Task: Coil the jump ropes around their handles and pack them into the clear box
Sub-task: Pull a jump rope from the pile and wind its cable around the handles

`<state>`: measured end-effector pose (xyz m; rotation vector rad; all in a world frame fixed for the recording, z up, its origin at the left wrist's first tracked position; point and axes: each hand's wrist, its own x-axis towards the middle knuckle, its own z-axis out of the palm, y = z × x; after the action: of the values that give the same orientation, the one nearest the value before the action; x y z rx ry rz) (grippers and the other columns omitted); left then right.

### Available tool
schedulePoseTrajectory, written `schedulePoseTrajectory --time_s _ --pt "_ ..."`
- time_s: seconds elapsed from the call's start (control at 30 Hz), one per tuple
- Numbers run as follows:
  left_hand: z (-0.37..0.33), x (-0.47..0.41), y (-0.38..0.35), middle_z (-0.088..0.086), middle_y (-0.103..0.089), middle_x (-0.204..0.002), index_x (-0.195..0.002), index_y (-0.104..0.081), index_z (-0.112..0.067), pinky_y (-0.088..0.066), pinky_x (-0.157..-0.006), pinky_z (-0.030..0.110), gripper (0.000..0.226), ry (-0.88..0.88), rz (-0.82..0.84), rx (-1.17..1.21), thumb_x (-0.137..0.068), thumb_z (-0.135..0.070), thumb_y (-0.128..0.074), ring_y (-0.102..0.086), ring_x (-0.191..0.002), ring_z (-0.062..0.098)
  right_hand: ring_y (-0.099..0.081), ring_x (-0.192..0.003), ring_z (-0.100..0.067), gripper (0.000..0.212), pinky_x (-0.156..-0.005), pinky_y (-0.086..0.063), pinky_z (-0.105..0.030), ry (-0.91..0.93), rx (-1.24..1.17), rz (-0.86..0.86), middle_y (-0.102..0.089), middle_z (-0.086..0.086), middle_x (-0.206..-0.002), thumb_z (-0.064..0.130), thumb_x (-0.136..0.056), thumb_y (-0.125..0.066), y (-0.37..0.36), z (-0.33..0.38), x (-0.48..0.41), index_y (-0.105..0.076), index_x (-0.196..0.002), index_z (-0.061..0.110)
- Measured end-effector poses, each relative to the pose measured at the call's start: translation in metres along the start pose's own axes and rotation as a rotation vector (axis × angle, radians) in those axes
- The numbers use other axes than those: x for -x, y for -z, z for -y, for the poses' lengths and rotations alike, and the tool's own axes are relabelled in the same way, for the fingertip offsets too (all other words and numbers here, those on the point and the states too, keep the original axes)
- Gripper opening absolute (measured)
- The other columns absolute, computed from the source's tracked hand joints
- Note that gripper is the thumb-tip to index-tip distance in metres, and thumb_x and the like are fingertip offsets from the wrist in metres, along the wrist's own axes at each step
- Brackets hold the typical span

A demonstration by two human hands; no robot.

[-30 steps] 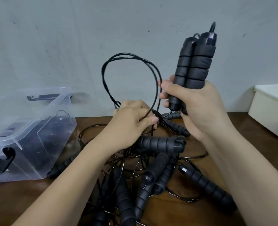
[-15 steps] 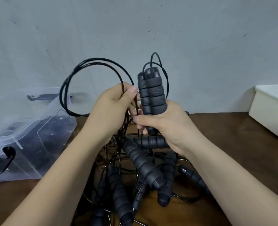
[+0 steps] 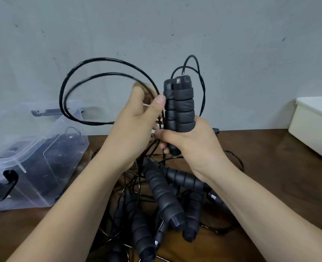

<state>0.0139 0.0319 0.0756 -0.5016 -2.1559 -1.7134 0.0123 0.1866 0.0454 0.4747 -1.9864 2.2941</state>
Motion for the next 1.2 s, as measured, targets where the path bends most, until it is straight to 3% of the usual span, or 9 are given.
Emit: schedulePoseTrajectory --time_s 0.1,0.2,0.33,0.4,0.53,0.63,0.73,0.87,1.2 --pt "-0.001 -0.004 0.007 -0.013 -0.071 -0.097 -0.117 -0.045 -0.028 -0.058 -0.09 0.054 0.037 0.003 0.167 -0.159 -0.099 -0.055 -0.064 -0.07 -0.087 0.013 -0.068 -0.066 -0.02 0.014 -0.06 -0.056 -0.034 0.03 -0.007 -0.054 -0.075 -0.012 -0.08 -0.002 -0.093 -0.077 0.009 0.009 -0.003 -0.073 -0.106 -0.007" --pt "-0.002 0.0 0.013 -0.016 -0.077 -0.103 -0.121 -0.053 -0.032 -0.053 -0.102 0.052 0.033 0.095 0.407 -0.281 -0.1 -0.054 -0.066 -0.072 -0.101 0.016 -0.069 -0.072 -0.025 0.013 -0.064 -0.058 -0.037 0.06 -0.054 -0.111 -0.073 -0.019 -0.084 -0.004 -0.09 -0.078 0.022 0.025 -0.006 -0.069 -0.098 -0.009" --pt "0.006 0.001 0.012 -0.002 -0.063 -0.084 -0.112 -0.071 -0.027 -0.047 -0.081 0.035 0.023 0.098 0.566 -0.356 -0.098 -0.045 -0.074 -0.055 -0.075 0.01 -0.067 -0.071 -0.024 0.01 -0.063 -0.058 -0.033 0.032 -0.067 -0.086 -0.076 -0.022 -0.087 -0.003 -0.092 -0.077 0.03 0.039 0.0 -0.072 -0.09 0.006" --pt "0.01 -0.001 0.007 0.002 -0.063 -0.081 -0.102 -0.074 -0.026 -0.045 -0.076 0.036 0.02 0.073 0.529 -0.415 -0.1 -0.046 -0.07 -0.052 -0.073 0.01 -0.064 -0.072 -0.027 0.016 -0.062 -0.058 -0.033 0.022 -0.056 -0.084 -0.075 -0.027 -0.09 -0.001 -0.093 -0.077 0.03 0.041 0.002 -0.076 -0.083 0.012" --pt "0.016 -0.002 0.004 -0.009 -0.075 -0.084 -0.092 -0.079 -0.024 -0.051 -0.079 0.025 0.02 0.086 0.487 -0.342 -0.104 -0.036 -0.067 -0.066 -0.077 0.006 -0.071 -0.076 -0.023 0.012 -0.064 -0.058 -0.031 0.067 -0.062 -0.11 -0.079 -0.022 -0.095 0.0 -0.091 -0.08 0.034 0.046 0.0 -0.07 -0.098 0.004" --pt "0.022 -0.007 0.007 0.004 -0.078 -0.087 -0.093 -0.08 -0.025 -0.053 -0.072 0.033 0.015 0.035 0.34 -0.209 -0.103 -0.027 -0.069 -0.069 -0.076 0.014 -0.074 -0.08 -0.027 0.027 -0.069 -0.059 -0.033 0.045 -0.022 -0.076 -0.076 -0.024 -0.094 0.0 -0.088 -0.083 0.033 0.039 -0.005 -0.068 -0.109 -0.01" --pt "0.017 -0.012 0.014 0.009 -0.074 -0.079 -0.096 -0.075 -0.005 -0.052 -0.065 0.027 0.018 -0.006 0.174 -0.054 -0.105 -0.015 -0.063 -0.067 -0.071 0.015 -0.073 -0.076 -0.023 0.036 -0.064 -0.06 -0.031 -0.051 -0.011 -0.044 -0.073 -0.015 -0.086 -0.003 -0.088 -0.083 0.024 0.026 -0.007 -0.065 -0.118 -0.01" --pt "0.007 -0.014 0.032 0.023 -0.073 -0.091 -0.098 -0.077 -0.002 -0.056 -0.067 0.023 0.02 -0.067 0.006 -0.016 -0.106 -0.014 -0.063 -0.07 -0.075 0.017 -0.071 -0.07 -0.021 0.034 -0.062 -0.057 -0.034 -0.1 0.083 -0.022 -0.07 -0.014 -0.082 -0.003 -0.088 -0.082 0.017 0.012 -0.008 -0.062 -0.114 -0.011" --pt "-0.01 -0.014 0.04 0.009 -0.075 -0.09 -0.1 -0.076 -0.007 -0.053 -0.069 0.026 0.019 -0.178 -0.247 0.115 -0.107 -0.017 -0.062 -0.07 -0.079 0.018 -0.065 -0.064 -0.02 0.022 -0.058 -0.053 -0.031 -0.16 0.133 0.081 -0.069 -0.018 -0.078 -0.006 -0.088 -0.081 0.009 0.008 -0.002 -0.064 -0.103 -0.005"
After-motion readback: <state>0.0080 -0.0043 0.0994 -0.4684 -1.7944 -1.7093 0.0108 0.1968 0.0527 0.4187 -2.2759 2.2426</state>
